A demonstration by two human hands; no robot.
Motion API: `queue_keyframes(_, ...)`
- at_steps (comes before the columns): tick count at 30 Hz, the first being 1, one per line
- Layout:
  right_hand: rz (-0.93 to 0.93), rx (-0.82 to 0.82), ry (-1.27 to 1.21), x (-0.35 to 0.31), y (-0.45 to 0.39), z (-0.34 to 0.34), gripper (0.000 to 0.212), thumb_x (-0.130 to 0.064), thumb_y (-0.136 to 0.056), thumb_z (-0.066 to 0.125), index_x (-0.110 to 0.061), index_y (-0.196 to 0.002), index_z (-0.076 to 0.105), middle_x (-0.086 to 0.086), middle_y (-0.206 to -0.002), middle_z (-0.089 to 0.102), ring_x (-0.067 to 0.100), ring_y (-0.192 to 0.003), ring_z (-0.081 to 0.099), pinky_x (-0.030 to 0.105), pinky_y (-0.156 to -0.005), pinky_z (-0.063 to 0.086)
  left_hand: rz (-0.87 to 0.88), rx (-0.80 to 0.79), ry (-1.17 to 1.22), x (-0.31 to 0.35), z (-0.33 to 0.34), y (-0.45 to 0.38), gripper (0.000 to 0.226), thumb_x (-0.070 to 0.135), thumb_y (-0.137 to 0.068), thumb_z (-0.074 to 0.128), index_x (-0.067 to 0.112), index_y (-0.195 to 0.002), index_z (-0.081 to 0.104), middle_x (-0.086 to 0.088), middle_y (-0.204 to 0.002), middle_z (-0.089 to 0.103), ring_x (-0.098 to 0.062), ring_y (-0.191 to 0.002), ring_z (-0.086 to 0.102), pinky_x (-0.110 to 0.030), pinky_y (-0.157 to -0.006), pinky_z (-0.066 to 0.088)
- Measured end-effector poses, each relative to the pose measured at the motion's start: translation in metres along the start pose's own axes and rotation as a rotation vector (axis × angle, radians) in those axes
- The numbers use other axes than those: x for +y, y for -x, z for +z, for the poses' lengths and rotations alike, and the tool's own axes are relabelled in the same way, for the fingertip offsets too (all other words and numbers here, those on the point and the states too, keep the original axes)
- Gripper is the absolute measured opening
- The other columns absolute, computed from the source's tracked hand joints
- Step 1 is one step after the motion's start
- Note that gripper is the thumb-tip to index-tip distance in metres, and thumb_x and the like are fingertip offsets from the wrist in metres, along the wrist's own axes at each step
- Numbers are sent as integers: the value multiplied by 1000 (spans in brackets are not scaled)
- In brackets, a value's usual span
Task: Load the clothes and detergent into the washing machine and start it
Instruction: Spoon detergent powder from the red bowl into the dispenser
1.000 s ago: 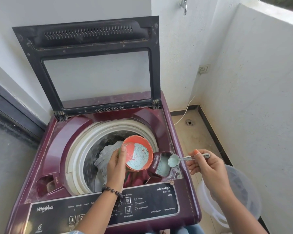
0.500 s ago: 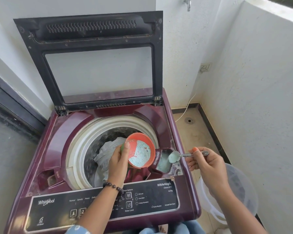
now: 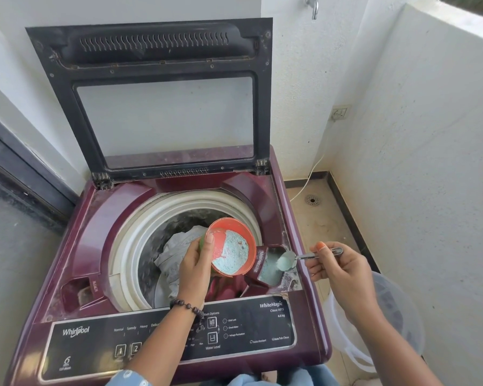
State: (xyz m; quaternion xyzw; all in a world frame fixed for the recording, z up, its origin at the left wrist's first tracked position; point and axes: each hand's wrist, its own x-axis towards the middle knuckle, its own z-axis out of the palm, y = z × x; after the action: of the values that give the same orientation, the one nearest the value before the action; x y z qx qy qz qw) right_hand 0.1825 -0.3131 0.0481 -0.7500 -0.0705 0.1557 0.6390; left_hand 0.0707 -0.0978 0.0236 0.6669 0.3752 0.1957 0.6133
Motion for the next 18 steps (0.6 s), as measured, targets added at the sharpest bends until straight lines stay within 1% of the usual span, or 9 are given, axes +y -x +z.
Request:
queue_keyframes(2,-2,-3,12,-1,-1,1,19,-13,-97,56,-6,-85,70,12,-67,71,25,-60,66,36,-60,57,4,2,-3,-3,0,-2,28,65,-89,42,41,-90,56,16,-93,60,3,-89,54,-16,-74,39)
queue_keyframes(4,1,-3,16,-1,-1,2,19,-14,-97,56,-7,-85,70,12,-67,71,24,-60,66,36,-60,57,2,4,-8,-4,0,-2,32,69,-86,41,42,-93,56,19,-96,61,4,-92,55,-15,-74,39)
queue_keyframes(9,8,7,10,0,-3,3,19,-13,-97,56,-6,-86,70,12,-67,72,24,-59,66,36,-60,57,-14,-2,5,-2,0,-2,28,66,-88,44,41,-93,57,17,-97,62,4,-92,55,-16,-74,39)
queue_keyframes(12,2,19,16,0,-4,3,19,-13,-98,56,-6,-87,69,11,-67,72,24,-59,67,34,-59,58,-14,4,11,-3,0,-2,29,66,-89,43,40,-91,57,15,-95,62,2,-91,55,-17,-75,40)
queue_keyframes(14,-9,23,30,-1,-4,3,18,-13,-98,56,-6,-88,69,11,-67,72,24,-59,67,35,-59,59,-19,1,15,-5,-1,-3,31,68,-87,44,41,-92,58,16,-96,62,2,-93,55,-17,-75,40)
queue_keyframes(15,-11,19,37,-1,-4,2,18,-13,-98,56,-6,-87,69,11,-66,72,24,-59,67,36,-59,59,-15,2,17,-5,0,-4,35,74,-85,46,41,-93,58,17,-97,63,2,-95,56,-17,-76,41)
queue_keyframes(16,-13,13,43,-2,-4,2,19,-13,-98,56,-6,-86,69,11,-66,71,24,-59,67,37,-59,59,-12,8,17,-6,0,-4,41,79,-81,46,42,-92,59,18,-97,63,2,-96,57,-18,-76,42)
queue_keyframes(18,-16,9,51,-2,-4,2,20,-13,-98,55,-7,-85,69,11,-66,71,25,-59,67,37,-60,59,-13,14,13,-8,0,-5,44,78,-72,42,42,-92,59,19,-97,64,2,-95,57,-18,-76,43)
